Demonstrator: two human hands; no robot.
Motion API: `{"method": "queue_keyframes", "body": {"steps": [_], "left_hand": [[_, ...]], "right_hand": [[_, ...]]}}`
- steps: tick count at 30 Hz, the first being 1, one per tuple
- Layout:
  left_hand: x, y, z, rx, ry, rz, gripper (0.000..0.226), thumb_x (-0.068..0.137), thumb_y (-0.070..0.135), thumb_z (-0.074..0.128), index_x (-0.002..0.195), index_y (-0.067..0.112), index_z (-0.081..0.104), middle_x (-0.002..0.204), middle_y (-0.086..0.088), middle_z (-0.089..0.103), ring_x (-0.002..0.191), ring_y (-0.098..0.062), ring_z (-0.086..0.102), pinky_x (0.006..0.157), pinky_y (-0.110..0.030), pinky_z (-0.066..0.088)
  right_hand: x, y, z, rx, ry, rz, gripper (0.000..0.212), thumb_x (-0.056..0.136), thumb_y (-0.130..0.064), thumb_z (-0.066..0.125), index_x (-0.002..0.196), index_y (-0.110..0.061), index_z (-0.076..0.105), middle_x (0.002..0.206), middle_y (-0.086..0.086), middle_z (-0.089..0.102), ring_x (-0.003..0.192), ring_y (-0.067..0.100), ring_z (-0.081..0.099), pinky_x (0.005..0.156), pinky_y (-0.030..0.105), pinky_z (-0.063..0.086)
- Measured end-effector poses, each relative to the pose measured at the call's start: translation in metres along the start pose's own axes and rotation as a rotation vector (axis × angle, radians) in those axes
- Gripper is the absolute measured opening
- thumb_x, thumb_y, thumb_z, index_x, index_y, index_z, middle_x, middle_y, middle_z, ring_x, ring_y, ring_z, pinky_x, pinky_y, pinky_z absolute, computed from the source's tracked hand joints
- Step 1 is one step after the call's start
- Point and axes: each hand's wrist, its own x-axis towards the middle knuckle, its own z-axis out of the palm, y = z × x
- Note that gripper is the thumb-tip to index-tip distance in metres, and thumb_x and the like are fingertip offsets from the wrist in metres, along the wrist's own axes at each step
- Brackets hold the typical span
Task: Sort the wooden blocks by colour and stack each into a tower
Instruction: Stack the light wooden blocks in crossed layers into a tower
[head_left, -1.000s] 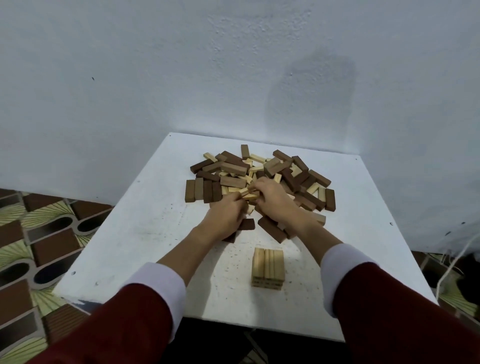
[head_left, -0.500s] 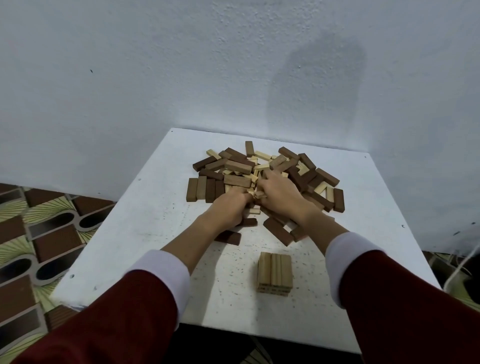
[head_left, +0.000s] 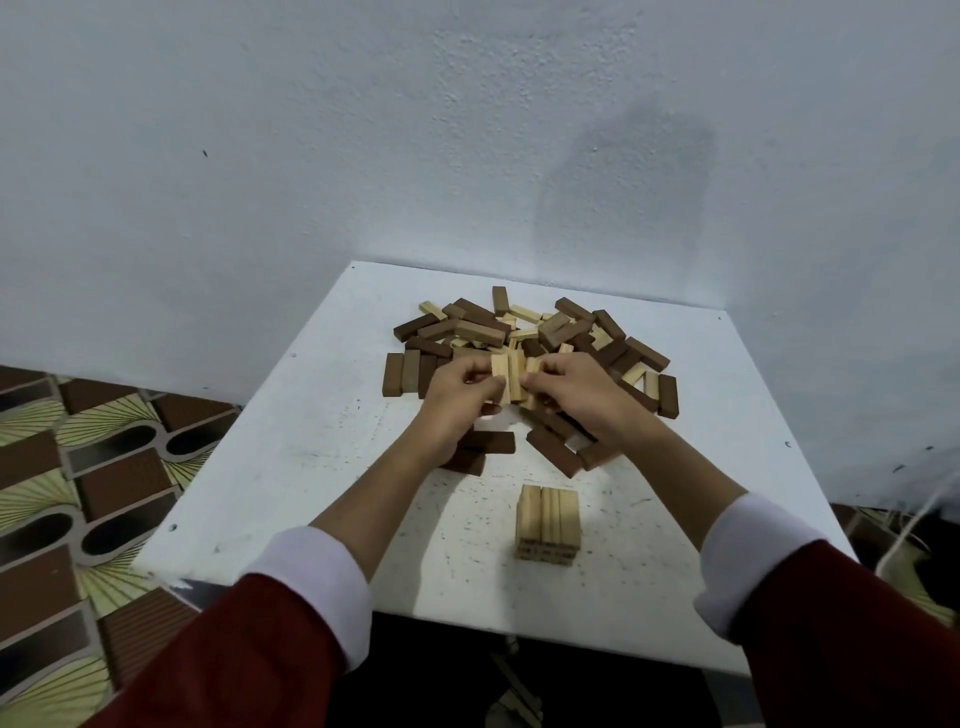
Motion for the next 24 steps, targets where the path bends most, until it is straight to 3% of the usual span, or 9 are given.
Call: {"method": "queue_keyframes", "body": {"steps": [5,9,12,15,18,20,24], "left_hand": [[-0.018,0.004,-0.01,-0.03,0.013,0.007,0.006,0.085,0.009,0.067,0.091,0.011,0.066,0.075,0.001,0.064,0.069,-0.009,0.061,0.066,-0.027,0.054],[-0.033,0.007,-0.023,-0.045,0.015,-0.033,0.009,0.083,0.009,0.069,0.085,0.017,0.066,0.076,0.001,0.065,0.073,-0.012,0.063,0.069,-0.028,0.054],[-0.042,0.006,-0.037,-0.083,0.015,-0.063,0.009,0.082,0.008,0.07,0.085,0.013,0.064,0.08,-0.002,0.065,0.077,-0.017,0.063,0.068,-0.03,0.053],[-0.049,-0.001,-0.055,-0.065,0.047,-0.085,0.016,0.079,0.008,0.073,0.092,0.009,0.063,0.085,-0.006,0.064,0.077,-0.019,0.062,0.063,-0.029,0.049],[-0.056,-0.01,-0.069,0.061,0.059,-0.104,0.019,0.077,0.005,0.074,0.094,0.003,0.064,0.074,-0.003,0.061,0.067,-0.014,0.058,0.063,-0.028,0.047],[-0.06,-0.018,-0.08,0.182,0.013,-0.118,0.014,0.077,0.004,0.074,0.087,0.006,0.066,0.068,-0.002,0.059,0.064,-0.013,0.056,0.063,-0.027,0.048],[-0.063,-0.033,-0.091,0.499,-0.074,-0.079,0.015,0.073,0.01,0.079,0.083,0.01,0.068,0.072,-0.005,0.06,0.066,-0.016,0.053,0.065,-0.028,0.043]], "right_hand": [[-0.015,-0.009,0.009,-0.045,-0.038,-0.011,0.019,0.094,-0.016,0.054,0.1,-0.001,0.063,0.068,0.003,0.055,0.052,0.007,0.046,0.047,0.017,0.037],[-0.026,-0.014,0.022,-0.09,-0.071,-0.073,0.016,0.094,-0.016,0.055,0.097,-0.004,0.065,0.08,0.008,0.061,0.068,0.013,0.053,0.063,0.027,0.042],[-0.034,-0.017,0.034,-0.114,-0.067,-0.083,0.022,0.094,-0.017,0.054,0.107,-0.001,0.063,0.089,0.008,0.063,0.075,0.014,0.055,0.068,0.025,0.044],[-0.039,-0.017,0.05,-0.175,0.063,-0.104,0.028,0.093,-0.019,0.056,0.12,-0.01,0.057,0.106,0.001,0.059,0.092,0.014,0.056,0.079,0.027,0.048],[-0.05,-0.014,0.068,-0.138,0.116,-0.077,0.026,0.091,-0.013,0.059,0.115,-0.016,0.051,0.099,-0.004,0.052,0.082,0.005,0.052,0.056,0.009,0.043],[-0.058,-0.009,0.083,-0.176,0.074,-0.046,0.02,0.09,-0.01,0.059,0.108,-0.016,0.053,0.102,0.001,0.056,0.084,0.009,0.055,0.056,0.013,0.047],[-0.059,0.005,0.115,-0.324,0.091,0.005,0.017,0.09,-0.013,0.06,0.106,-0.014,0.057,0.105,0.003,0.057,0.095,0.02,0.056,0.079,0.034,0.051]]}}
